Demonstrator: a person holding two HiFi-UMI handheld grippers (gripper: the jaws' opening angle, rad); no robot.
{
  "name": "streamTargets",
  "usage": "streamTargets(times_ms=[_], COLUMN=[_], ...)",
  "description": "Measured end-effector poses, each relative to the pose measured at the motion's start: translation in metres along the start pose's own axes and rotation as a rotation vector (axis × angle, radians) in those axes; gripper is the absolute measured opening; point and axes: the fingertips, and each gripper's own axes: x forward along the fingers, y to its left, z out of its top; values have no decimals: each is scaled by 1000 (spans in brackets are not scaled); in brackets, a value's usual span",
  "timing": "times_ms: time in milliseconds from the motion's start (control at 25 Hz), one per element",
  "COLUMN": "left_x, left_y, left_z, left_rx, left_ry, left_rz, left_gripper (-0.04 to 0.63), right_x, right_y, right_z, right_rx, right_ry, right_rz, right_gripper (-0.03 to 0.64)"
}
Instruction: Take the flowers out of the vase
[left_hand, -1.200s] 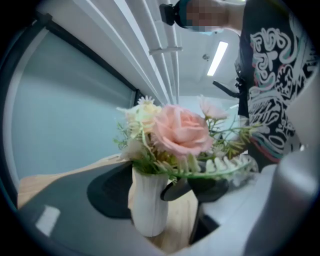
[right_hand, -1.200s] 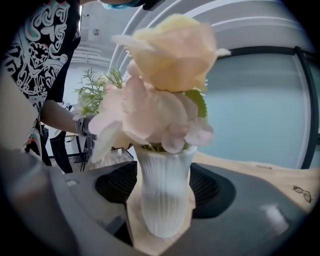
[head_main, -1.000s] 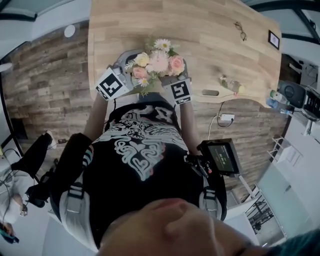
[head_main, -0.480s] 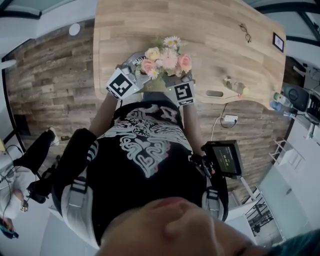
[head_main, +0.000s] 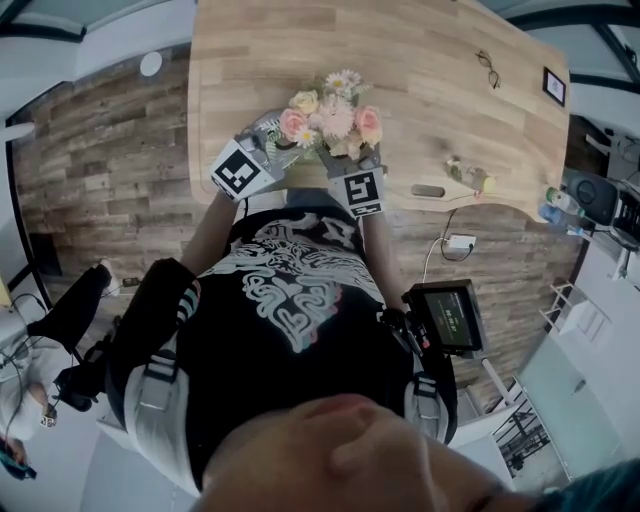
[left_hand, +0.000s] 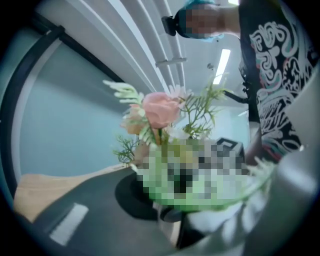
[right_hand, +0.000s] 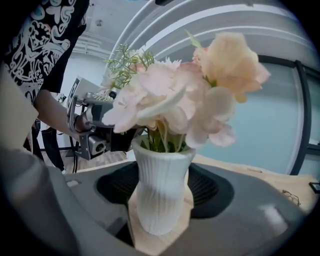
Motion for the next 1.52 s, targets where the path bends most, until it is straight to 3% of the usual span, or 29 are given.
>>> streamTargets(times_ms=[360,880,1360,1520], left_x=[-3,-1,4,2], left_y=[-3,-5,-2,2], left_z=[7,18,38,49], left_rx=[-45,-40,18,-25], left_ry=[-6,-20,-27,-60], left_rz=[-10,-19,-8,-5], left_gripper=[44,43,43,41], right_x=[-2,0,6,9], right_y=[0,-2,-5,-7], right_z=[2,-1,-7,-9], right_rx=[6,7,4,17], right_ry=[-17,-2,6,8], right_rz=[-11,-18,-26,-31], right_gripper=[304,302,302,302])
